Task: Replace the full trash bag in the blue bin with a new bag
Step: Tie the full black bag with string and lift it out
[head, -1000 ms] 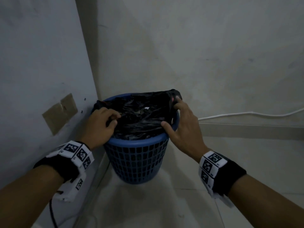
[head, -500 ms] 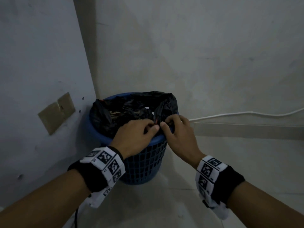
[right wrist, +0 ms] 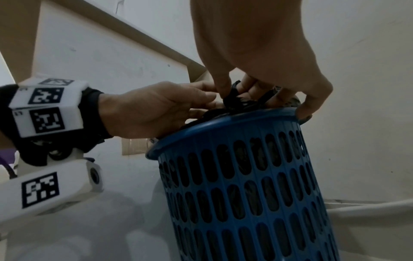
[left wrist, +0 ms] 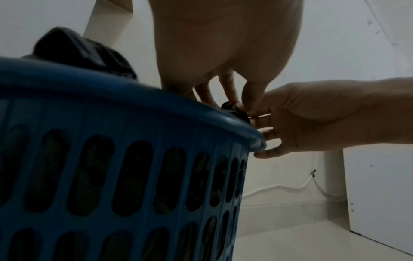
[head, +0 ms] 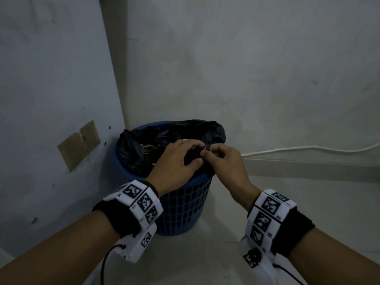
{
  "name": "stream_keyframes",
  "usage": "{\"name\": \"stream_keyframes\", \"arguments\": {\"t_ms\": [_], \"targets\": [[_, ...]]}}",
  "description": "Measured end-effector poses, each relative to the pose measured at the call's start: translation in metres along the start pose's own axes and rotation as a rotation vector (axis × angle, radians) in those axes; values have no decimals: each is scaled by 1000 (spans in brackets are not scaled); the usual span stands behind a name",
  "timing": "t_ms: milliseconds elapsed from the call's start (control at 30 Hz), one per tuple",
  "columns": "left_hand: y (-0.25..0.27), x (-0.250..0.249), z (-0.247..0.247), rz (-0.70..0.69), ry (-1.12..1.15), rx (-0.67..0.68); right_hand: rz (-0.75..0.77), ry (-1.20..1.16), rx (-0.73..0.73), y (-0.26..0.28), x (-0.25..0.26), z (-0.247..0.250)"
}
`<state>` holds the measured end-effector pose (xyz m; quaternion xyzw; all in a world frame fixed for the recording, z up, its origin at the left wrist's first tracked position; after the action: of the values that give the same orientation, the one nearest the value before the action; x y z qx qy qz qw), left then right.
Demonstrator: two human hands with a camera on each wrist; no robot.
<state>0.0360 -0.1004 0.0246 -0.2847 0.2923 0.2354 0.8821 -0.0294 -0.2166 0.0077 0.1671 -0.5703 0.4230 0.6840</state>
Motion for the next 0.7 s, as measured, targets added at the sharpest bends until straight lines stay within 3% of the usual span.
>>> {"name": "stream_keyframes", "arguments": {"t_ms": [200,500,700], "targets": [[-3,-30,-3,-132,43,-26,-47,-178,45,4,10,13],[-11,-35,4,-80,-44,-176,34,-33,-109,9,18,53],[-19,-68,-10,-247,-62,-13,105,-61,-55,14,32,62]]}}
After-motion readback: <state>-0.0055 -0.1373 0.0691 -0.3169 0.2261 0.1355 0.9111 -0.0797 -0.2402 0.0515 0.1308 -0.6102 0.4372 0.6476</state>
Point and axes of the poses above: each hand's wrist, its own y-axis away from the middle knuckle, its own z-axis out of the back of the hand, x = y × z, the point moved 9 cm from there along -y, towards the middle knuckle, and after that the axes turned 1 degree about y, right-handed, at the moved point
